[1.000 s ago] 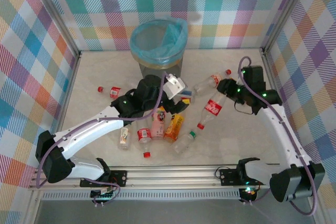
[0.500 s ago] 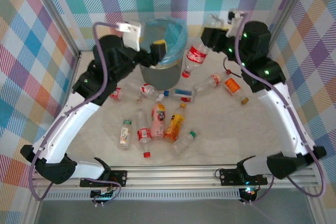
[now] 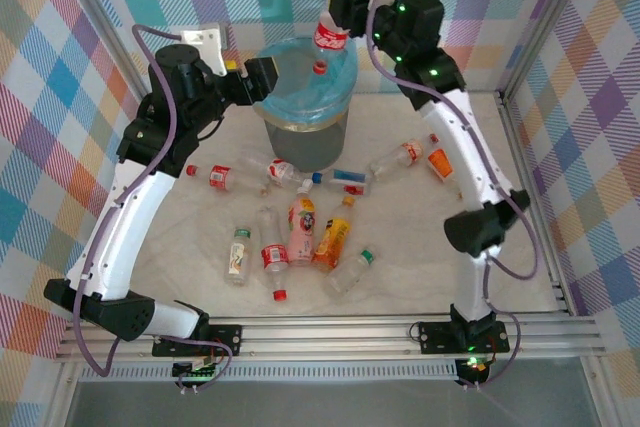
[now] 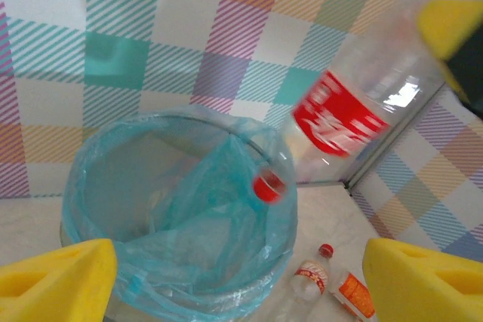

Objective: Put the plastic bottles in the bin

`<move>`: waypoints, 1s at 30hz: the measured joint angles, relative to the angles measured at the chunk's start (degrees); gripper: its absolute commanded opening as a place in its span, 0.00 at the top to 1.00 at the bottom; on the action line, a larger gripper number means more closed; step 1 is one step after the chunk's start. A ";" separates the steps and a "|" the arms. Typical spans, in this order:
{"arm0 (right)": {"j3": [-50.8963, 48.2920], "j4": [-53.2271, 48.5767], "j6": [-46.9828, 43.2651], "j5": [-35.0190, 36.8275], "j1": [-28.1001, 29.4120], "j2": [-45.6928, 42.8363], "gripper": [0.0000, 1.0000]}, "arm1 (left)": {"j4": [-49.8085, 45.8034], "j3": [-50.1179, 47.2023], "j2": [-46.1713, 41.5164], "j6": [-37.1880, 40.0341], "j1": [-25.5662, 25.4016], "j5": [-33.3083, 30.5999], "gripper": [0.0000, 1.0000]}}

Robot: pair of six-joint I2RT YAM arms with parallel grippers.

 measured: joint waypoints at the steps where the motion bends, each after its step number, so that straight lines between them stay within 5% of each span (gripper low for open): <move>1: 1.97 0.09 -1.18 0.26 0.00 2.05 0.61 | -0.07 -0.42 -0.07 -0.22 0.00 0.26 0.16; 18: 5.18 -1.22 -14.01 -2.78 2.78 19.17 0.48 | -0.44 -9.42 -2.51 -2.56 0.02 0.46 0.15; 30: 5.05 -3.50 -14.95 -6.03 4.72 21.66 0.34 | -0.46 -10.12 -3.06 -2.47 0.02 0.28 0.13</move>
